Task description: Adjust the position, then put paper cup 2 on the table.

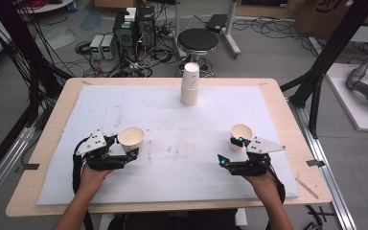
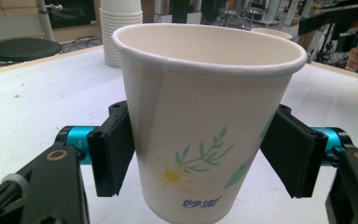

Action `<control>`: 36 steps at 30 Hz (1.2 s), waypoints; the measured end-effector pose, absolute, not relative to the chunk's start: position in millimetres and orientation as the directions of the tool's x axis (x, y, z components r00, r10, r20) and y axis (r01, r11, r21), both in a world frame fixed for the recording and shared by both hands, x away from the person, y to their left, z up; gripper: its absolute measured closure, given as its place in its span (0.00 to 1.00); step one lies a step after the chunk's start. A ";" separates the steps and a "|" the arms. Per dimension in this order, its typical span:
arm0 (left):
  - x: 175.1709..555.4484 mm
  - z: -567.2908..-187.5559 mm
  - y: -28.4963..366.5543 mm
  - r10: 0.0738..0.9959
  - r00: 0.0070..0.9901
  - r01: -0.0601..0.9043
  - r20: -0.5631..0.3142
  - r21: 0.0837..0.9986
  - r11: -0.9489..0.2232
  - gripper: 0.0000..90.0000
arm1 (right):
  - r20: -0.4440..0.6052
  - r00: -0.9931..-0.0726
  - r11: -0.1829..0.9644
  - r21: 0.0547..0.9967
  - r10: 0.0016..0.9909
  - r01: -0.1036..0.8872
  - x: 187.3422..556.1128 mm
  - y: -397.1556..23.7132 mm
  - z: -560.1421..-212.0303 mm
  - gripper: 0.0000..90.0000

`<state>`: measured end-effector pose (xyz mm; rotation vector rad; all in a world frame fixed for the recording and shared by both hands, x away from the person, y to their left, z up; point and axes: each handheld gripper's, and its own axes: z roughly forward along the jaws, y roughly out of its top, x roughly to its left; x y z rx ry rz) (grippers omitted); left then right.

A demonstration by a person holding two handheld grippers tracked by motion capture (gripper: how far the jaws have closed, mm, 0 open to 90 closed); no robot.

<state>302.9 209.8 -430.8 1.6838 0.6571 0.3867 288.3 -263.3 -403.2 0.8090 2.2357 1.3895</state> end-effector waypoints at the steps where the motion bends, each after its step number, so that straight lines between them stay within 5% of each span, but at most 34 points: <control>1: 302.7 -431.0 210.2 0.616 0.781 0.211 -0.098 0.971 -0.113 0.33 | -0.021 -0.759 0.345 0.898 0.651 0.272 288.5 -263.1 -404.4 0.24; 18: 312.3 -433.6 227.7 0.702 0.709 0.165 -0.069 0.984 -0.071 0.33 | 0.000 -0.764 0.331 0.901 0.645 0.280 288.0 -259.2 -408.7 0.24; 36: 341.9 -455.0 239.5 0.775 0.629 0.285 -0.059 0.945 -0.160 0.35 | 0.004 -0.764 0.330 0.900 0.645 0.283 283.4 -262.9 -409.9 0.24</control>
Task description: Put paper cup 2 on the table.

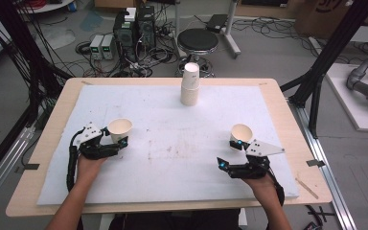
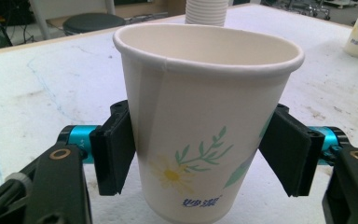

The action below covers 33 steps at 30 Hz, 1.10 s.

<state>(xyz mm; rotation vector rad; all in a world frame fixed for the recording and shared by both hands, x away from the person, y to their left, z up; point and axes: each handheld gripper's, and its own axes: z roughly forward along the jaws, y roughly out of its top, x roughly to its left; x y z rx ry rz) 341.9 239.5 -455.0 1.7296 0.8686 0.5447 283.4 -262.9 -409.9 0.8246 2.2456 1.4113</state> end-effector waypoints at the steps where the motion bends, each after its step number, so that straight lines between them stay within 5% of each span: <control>1: 342.0 -454.9 239.1 0.776 0.628 0.286 -0.054 0.944 -0.166 0.35 | 0.003 -0.764 0.330 0.901 0.645 0.282 283.1 -263.2 -410.0 0.24; 9: 338.4 -454.4 231.4 0.800 0.599 0.326 0.019 0.907 -0.265 0.35 | 0.003 -0.760 0.329 0.901 0.649 0.284 281.4 -265.6 -409.4 0.24; 20: 329.3 -454.7 236.5 0.830 0.557 0.396 -0.019 0.885 -0.245 0.33 | -0.001 -0.760 0.330 0.901 0.650 0.281 281.1 -270.3 -408.2 0.24; 26: 323.9 -453.6 238.7 0.829 0.558 0.392 -0.039 0.893 -0.222 0.17 | -0.008 -0.758 0.335 0.900 0.652 0.279 278.8 -272.9 -406.1 0.24; 33: 308.0 -444.6 249.8 0.827 0.557 0.359 -0.076 0.920 -0.157 0.17 | -0.023 -0.738 0.336 0.899 0.675 0.279 276.2 -280.9 -403.2 0.24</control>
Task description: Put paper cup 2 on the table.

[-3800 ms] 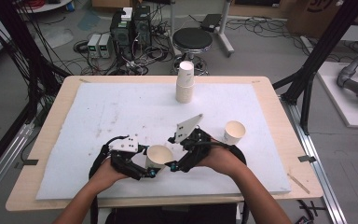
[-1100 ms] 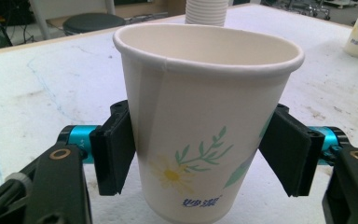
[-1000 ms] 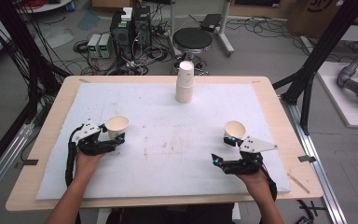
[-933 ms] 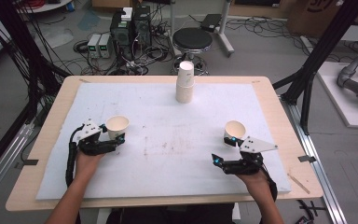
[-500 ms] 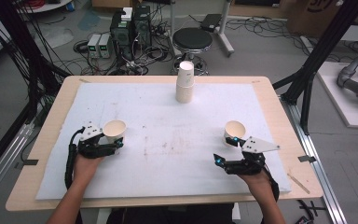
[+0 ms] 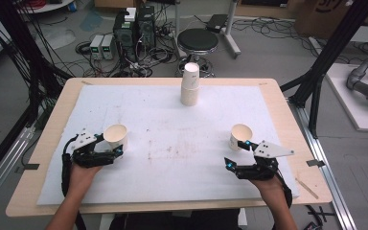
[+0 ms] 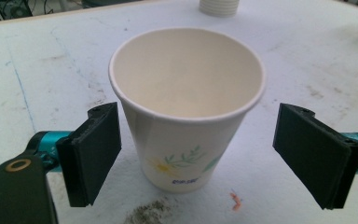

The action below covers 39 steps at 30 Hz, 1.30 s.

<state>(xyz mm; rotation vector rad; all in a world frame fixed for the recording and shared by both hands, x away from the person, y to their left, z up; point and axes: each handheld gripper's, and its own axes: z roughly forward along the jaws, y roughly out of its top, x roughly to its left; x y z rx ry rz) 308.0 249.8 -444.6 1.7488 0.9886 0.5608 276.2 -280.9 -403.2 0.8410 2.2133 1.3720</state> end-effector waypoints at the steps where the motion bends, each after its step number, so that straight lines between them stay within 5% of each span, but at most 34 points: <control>1: 304.9 -443.0 251.5 0.828 0.555 0.351 -0.079 0.925 -0.147 0.17 | -0.026 -0.731 0.337 0.898 0.682 0.283 274.9 -281.9 -402.5 0.24; 13: 274.8 -422.2 274.4 0.789 0.607 0.143 -0.093 0.990 0.007 0.17 | -0.077 -0.611 0.310 0.907 0.788 0.285 259.3 -301.1 -394.9 0.23; 39: 270.7 -421.5 267.8 0.771 0.633 0.137 -0.075 0.990 -0.016 0.17 | -0.072 -0.608 0.305 0.907 0.791 0.289 256.8 -300.7 -403.9 0.23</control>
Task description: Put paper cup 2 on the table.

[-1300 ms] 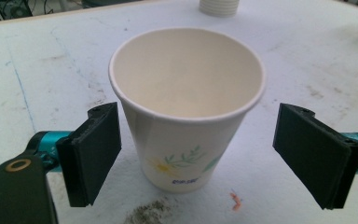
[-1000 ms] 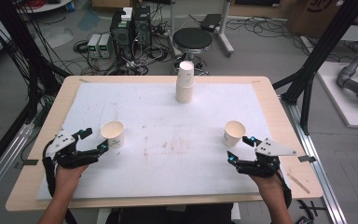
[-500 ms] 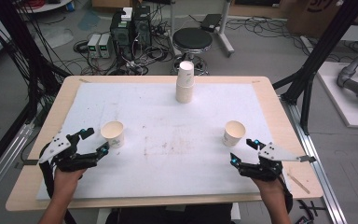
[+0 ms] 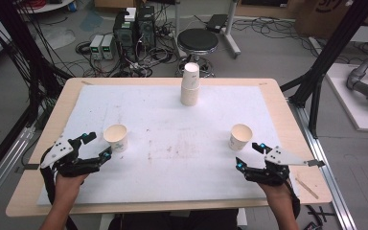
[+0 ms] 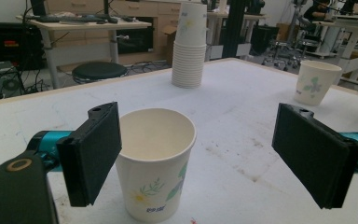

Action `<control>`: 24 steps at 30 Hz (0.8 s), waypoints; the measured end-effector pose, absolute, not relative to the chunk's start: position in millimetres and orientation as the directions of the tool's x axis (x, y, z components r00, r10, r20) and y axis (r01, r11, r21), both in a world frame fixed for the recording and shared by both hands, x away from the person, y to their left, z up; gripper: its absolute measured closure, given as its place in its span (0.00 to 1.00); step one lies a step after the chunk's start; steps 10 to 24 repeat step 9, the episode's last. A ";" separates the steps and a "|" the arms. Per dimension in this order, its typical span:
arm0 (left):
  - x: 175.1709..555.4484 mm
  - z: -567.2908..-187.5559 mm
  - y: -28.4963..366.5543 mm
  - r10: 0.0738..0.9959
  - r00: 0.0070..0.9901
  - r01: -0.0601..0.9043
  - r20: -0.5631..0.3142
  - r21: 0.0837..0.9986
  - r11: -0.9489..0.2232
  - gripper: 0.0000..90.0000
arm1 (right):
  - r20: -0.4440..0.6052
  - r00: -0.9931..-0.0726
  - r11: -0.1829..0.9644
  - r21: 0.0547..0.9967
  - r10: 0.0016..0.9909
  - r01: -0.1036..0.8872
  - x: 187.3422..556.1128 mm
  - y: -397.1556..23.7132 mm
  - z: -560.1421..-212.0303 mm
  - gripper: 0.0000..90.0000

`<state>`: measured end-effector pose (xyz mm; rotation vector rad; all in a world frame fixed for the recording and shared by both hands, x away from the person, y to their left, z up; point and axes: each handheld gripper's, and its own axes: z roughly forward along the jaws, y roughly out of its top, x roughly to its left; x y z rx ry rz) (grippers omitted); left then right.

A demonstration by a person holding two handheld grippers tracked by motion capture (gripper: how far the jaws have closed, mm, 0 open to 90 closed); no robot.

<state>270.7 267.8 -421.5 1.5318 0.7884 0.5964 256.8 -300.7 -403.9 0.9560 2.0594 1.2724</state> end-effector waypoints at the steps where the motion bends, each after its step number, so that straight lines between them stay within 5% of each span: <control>1: 270.8 -421.6 267.8 0.771 0.633 0.137 -0.073 0.990 -0.018 0.17 | -0.072 -0.607 0.305 0.907 0.791 0.289 256.9 -300.7 -403.8 0.23; 24: 270.9 -421.8 266.8 0.768 0.636 0.134 -0.075 0.991 -0.015 0.17 | -0.069 -0.605 0.298 0.910 0.793 0.287 255.5 -301.3 -403.0 0.23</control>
